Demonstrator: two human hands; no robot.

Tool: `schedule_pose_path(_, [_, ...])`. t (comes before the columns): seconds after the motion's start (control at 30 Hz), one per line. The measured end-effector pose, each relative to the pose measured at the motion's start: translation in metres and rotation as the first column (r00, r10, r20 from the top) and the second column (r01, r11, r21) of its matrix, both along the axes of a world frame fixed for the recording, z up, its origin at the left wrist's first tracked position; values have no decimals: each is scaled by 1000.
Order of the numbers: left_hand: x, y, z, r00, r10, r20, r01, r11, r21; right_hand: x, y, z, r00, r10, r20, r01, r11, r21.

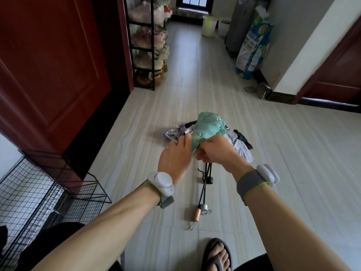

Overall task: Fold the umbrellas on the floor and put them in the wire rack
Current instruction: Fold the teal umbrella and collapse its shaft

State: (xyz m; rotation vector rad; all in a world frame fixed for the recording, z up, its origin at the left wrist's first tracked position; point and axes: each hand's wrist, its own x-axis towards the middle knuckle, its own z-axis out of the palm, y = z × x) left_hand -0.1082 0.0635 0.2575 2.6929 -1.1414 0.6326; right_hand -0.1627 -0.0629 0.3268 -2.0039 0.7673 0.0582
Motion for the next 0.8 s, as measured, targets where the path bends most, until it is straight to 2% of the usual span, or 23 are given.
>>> schedule_pose_path(0.1, [2, 0, 2, 999, -5, -31, 5, 1000, -12, -3, -3, 5, 999, 25, 41, -29, 993, 118])
schedule_pose_path(0.23, [3, 3, 6, 991, 4, -130, -9, 999, -33, -8, -9, -2, 990, 63, 126, -70, 996, 52])
schedule_pose_path(0.33, [0, 2, 8, 958, 7, -285, -28, 997, -69, -10, -13, -9, 981, -5, 195, -12, 996, 88])
schedule_pose_path(0.5, [-1, -1, 11, 931, -24, -364, -37, 987, -159, -10, -14, -12, 955, -140, 263, 77, 969, 235])
schedule_pose_path(0.67, [-3, 2, 16, 901, -106, -421, -16, 961, -275, -8, -10, -12, 947, -143, 287, 93, 979, 183])
schedule_pose_path(0.8, [2, 6, 16, 891, -93, -445, -54, 950, -306, -3, -4, -14, 948, -114, 296, 97, 993, 71])
